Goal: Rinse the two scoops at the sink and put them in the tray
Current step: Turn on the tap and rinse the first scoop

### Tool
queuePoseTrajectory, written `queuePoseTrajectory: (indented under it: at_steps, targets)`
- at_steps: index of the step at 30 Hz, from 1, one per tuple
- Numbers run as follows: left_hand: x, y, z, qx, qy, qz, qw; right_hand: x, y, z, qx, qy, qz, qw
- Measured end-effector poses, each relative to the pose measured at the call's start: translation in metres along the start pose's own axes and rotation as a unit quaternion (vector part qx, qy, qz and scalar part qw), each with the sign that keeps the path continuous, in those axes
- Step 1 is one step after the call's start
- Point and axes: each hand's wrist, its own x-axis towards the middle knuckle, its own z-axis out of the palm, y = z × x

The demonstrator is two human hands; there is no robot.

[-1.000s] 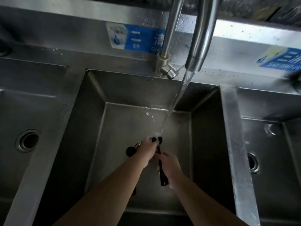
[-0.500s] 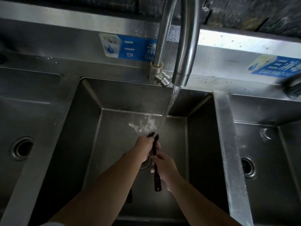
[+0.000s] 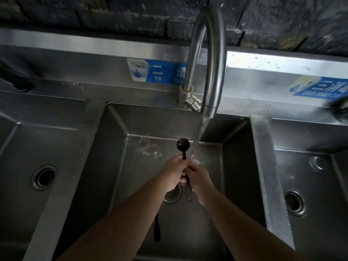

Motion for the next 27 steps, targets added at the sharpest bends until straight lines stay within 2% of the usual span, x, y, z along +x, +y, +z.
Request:
queuePoseTrajectory:
  at_steps: [6, 14, 17, 20, 23, 27]
  targets:
    - [-0.003, 0.04, 0.001, 0.0, 0.023, 0.02, 1.0, 0.011, -0.033, 0.006, 0.041, -0.004, 0.0, 0.999]
    - [-0.006, 0.106, 0.001, -0.036, -0.005, 0.113, 0.993, 0.012, -0.103, 0.024, 0.108, -0.034, -0.051, 0.992]
    - [-0.007, 0.118, -0.003, -0.072, -0.024, 0.125, 0.989, 0.013, -0.113, 0.028, 0.127, -0.057, -0.066, 0.988]
    - [-0.011, 0.111, -0.004, -0.052, -0.017, 0.121, 0.991, 0.008, -0.103, 0.028, 0.137, -0.075, -0.058, 0.986]
    - [-0.018, 0.085, -0.004, -0.026, 0.002, 0.089, 0.996, -0.005, -0.075, 0.022, 0.094, -0.049, -0.033, 0.994]
    - [-0.029, 0.043, 0.004, -0.037, 0.035, 0.027, 0.998, -0.026, -0.036, 0.013, 0.122, -0.026, 0.015, 0.992]
